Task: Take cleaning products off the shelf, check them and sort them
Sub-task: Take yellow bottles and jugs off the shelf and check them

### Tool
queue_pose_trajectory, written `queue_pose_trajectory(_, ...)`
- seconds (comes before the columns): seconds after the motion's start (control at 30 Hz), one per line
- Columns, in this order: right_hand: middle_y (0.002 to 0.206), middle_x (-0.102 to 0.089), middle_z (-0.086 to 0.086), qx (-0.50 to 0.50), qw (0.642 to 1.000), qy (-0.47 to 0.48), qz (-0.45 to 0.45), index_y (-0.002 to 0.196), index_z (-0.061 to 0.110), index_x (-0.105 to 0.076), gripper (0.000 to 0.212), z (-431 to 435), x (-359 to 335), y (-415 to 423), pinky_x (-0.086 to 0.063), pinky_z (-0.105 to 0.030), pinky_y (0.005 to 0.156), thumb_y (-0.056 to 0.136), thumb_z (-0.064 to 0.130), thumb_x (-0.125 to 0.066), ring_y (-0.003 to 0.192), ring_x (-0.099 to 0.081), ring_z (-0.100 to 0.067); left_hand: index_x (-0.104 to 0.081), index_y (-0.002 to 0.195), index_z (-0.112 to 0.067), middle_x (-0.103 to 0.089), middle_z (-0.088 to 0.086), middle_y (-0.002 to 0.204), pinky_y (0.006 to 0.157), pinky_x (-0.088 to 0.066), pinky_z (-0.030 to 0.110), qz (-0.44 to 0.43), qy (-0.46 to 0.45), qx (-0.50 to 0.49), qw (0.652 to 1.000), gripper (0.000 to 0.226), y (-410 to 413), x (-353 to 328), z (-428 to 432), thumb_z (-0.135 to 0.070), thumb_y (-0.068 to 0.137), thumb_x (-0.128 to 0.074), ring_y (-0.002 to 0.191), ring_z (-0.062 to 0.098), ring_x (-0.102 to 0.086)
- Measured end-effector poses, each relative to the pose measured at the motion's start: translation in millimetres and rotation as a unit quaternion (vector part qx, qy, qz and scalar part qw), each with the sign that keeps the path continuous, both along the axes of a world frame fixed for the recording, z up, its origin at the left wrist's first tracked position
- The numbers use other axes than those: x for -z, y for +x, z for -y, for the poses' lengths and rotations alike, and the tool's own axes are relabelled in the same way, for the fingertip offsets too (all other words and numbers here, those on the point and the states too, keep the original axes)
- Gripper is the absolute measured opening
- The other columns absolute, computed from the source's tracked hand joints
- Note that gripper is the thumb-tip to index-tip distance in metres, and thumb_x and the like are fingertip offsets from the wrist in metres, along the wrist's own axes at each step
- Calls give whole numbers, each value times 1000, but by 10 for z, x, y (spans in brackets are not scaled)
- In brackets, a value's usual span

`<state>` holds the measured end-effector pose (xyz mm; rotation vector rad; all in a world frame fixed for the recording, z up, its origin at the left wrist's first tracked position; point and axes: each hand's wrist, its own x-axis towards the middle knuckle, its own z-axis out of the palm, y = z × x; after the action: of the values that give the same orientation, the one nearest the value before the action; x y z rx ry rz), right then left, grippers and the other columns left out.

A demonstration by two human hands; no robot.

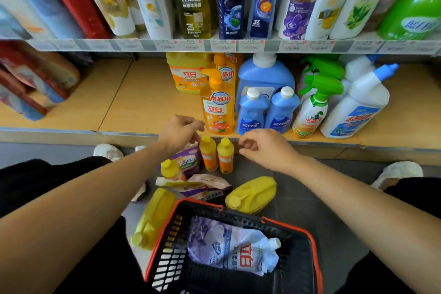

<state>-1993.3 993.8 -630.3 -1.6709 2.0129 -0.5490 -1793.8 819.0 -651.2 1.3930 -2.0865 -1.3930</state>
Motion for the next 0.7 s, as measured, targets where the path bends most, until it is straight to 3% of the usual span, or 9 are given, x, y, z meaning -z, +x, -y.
queue_pose_trajectory(0.07,92,-58,12,27,997,-67,18,111,21,-71,26,230,-100,65,-46,-29,74,86,28,-75,80,-56,-6,-75,80,-15,-74,3,66,59,-47,29,-28,8,-68,997,27,38,-79,274,-37,90,-63,58,14,-63)
queue_pose_trajectory(0.2,112,-59,2,70,983,-169,7,129,17,-62,46,695,-250,108,-42,-27,86,86,26,-76,107,-58,-19,-74,92,-13,-73,5,81,66,-50,31,-54,10,-153,987,20,18,-21,793,-30,92,-64,72,20,-63)
queue_pose_trajectory(0.33,137,-54,-1,115,968,-218,-37,142,20,-50,63,1105,-227,61,-34,-26,98,85,32,-75,127,-48,-21,-69,115,-10,-67,7,104,79,-51,35,-80,27,-160,984,31,-122,167,1300,-31,94,-64,91,23,-59)
queue_pose_trajectory(0.43,145,-50,2,117,970,-214,-22,148,23,-43,71,1286,-110,13,-34,-26,103,85,33,-75,133,-45,-20,-57,133,-9,-63,13,127,97,-51,43,-82,23,-157,984,49,-263,313,1666,-29,91,-72,112,30,-60)
queue_pose_trajectory(0.5,143,-54,2,116,972,-203,7,150,28,-42,72,1346,-18,4,-43,-36,107,86,34,-75,132,-49,-20,-48,141,-7,-59,14,136,103,-48,44,-92,18,-156,983,63,-352,395,1861,-28,88,-76,124,31,-58)
queue_pose_trajectory(0.63,122,-66,-1,139,972,-190,-15,146,41,-41,70,1411,63,-18,-50,-47,95,85,40,-75,115,-59,-23,-50,130,-15,-65,-8,112,79,-51,19,-184,39,-131,973,61,-549,446,2090,-22,78,-83,99,3,-64)
queue_pose_trajectory(0.7,117,-67,-1,140,974,-178,-17,145,43,-41,70,1420,60,-39,-51,-48,93,84,42,-76,112,-60,-22,-52,128,-14,-68,-2,116,81,-54,24,-217,54,-123,967,61,-623,457,2139,-19,75,-82,104,10,-67)
